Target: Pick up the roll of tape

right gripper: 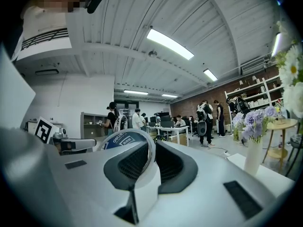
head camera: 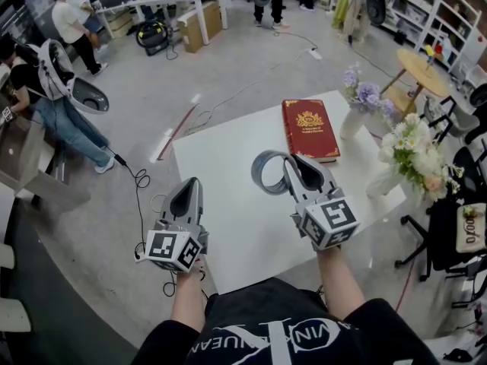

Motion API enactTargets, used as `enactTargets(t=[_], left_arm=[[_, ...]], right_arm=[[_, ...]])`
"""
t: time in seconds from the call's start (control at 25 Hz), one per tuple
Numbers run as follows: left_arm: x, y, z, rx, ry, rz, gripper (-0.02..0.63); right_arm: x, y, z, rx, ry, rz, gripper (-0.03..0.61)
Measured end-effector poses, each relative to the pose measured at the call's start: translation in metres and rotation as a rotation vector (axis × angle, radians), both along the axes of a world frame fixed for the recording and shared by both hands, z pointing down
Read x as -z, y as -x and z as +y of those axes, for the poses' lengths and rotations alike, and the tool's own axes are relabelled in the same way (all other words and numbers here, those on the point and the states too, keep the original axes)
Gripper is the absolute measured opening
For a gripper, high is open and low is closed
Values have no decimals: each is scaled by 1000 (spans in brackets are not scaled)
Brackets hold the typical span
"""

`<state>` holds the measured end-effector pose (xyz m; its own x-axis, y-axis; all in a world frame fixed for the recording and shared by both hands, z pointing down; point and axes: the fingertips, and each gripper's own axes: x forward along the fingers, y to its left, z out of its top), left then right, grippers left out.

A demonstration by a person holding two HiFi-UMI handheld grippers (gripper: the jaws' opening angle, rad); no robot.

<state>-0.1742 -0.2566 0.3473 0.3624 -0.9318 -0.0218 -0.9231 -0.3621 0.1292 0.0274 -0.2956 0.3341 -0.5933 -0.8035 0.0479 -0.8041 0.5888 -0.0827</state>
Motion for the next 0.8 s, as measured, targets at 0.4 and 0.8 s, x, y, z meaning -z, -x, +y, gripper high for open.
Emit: enactTargets(t=[0.4,0.8], left_arm=[[-1,0,0,-7,-2,-1,3],[0,0,0,-9,3,-4,3]], right_arm=[[1,-3,0,-11,-5,-10,64],[-1,-4,3,-15,15,-22,64]])
